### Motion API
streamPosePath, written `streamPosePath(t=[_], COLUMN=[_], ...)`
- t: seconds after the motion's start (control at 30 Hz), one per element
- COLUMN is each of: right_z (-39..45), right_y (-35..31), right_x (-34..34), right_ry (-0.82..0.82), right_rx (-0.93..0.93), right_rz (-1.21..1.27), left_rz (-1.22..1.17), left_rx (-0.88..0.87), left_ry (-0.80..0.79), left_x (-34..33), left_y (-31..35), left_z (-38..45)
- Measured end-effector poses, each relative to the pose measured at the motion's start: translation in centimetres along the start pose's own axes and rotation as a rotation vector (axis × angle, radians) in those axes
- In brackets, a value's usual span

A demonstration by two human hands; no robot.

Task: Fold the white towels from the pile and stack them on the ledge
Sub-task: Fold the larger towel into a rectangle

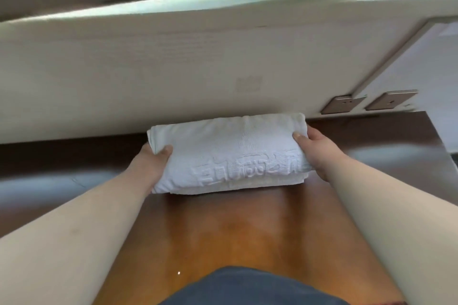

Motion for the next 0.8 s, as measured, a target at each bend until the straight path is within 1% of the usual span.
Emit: streamPosePath(t=[0.1,0.2,0.23,0.3,0.33,0.37,0.4,0.43,0.47,0.5,0.53,0.57,0.6,0.63,0.67,0.7,0.8], right_z=[-0.7,-1.9,-2.3,-2.6,-2.7,-3.2,-4.1,-5.6,-7.2,-8.5,-9.1,-8.9,-8.2,-7.0,-6.0,-5.4,-4.5], right_y=[-1.3,-2.7,-2.9,-2.8,-2.7,-3.1,-4.0,-5.4,-6.9,-8.0,-8.4,-8.3,-7.5,-6.3,-5.2,-4.6,-4.1], right_x=[0.6,1.6,1.8,1.6,1.5,1.5,1.5,0.9,-0.4,-2.2,-4.2,-6.1,-7.4,-8.2,-8.5,-8.5,-8.4], right_ry=[0.105,0.249,0.268,0.268,0.285,0.341,0.426,0.517,0.584,0.606,0.585,0.522,0.446,0.381,0.35,0.346,0.361], right_rx=[0.028,0.11,0.133,0.119,0.104,0.122,0.194,0.325,0.493,0.641,0.724,0.718,0.639,0.53,0.457,0.431,0.425], right_rz=[-0.095,-0.119,-0.127,-0.172,-0.214,-0.264,-0.321,-0.391,-0.474,-0.575,-0.694,-0.816,-0.923,-1.009,-1.059,-1.084,-1.097], left_rz=[0.021,-0.026,-0.038,-0.032,0.018,0.117,0.248,0.379,0.487,0.59,0.685,0.762,0.822,0.851,0.857,0.864,0.882], left_rx=[0.023,-0.031,-0.035,0.023,0.056,0.06,0.0,-0.155,-0.378,-0.596,-0.746,-0.79,-0.727,-0.608,-0.498,-0.438,-0.435], left_ry=[-0.001,0.048,0.049,0.025,0.038,0.103,0.201,0.29,0.304,0.223,0.095,-0.034,-0.142,-0.213,-0.258,-0.287,-0.325], left_x=[0.1,0.3,0.3,0.0,0.1,0.7,1.5,1.7,0.8,-1.2,-3.7,-5.8,-7.2,-7.8,-8.1,-8.2,-8.3], left_y=[0.9,1.7,2.0,2.1,2.2,2.5,3.8,6.1,8.7,11.0,12.3,12.5,11.8,10.6,9.4,8.5,7.8], left_z=[0.7,0.9,0.7,0.3,0.1,-0.2,-0.7,-1.4,-2.2,-3.1,-3.8,-4.1,-3.9,-3.3,-2.6,-2.2,-1.6])
Point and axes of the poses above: each hand's wrist, its own z-axis towards the middle knuckle, its own x-axis out of the back of the hand, y = z × x, the point moved 8 cm from there along z, towards the middle knuckle, and after that the axes turned 14 degrees about -x, right-handed, at the moved point
